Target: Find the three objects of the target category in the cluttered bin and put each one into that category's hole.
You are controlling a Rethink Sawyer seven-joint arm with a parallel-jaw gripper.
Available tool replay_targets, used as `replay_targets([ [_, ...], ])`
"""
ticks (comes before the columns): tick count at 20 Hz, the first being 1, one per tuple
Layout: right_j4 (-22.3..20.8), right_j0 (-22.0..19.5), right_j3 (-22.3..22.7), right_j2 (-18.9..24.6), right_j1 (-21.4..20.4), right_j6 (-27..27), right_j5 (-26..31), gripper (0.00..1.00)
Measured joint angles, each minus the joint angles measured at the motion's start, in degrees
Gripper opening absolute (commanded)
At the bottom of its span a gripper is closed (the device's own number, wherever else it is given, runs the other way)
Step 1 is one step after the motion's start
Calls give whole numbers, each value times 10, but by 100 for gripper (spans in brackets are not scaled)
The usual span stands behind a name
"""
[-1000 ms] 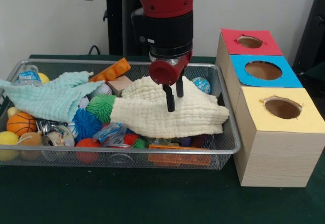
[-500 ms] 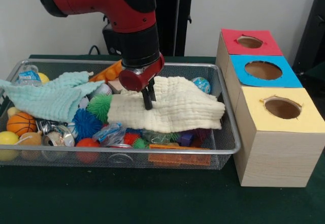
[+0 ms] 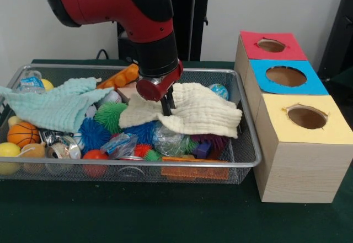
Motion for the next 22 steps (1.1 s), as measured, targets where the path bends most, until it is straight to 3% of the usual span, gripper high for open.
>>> replay_targets([
  [4, 0, 0, 1, 0, 0, 0, 0, 0],
  [9, 0, -10, 22, 3, -33, 0, 0, 0],
  [13, 0, -34, 54, 9, -81, 0, 12, 0],
  [19, 0, -88, 94, 24, -181, 0, 91, 0],
  [22, 0, -102, 99, 27, -202, 0, 117, 0],
])
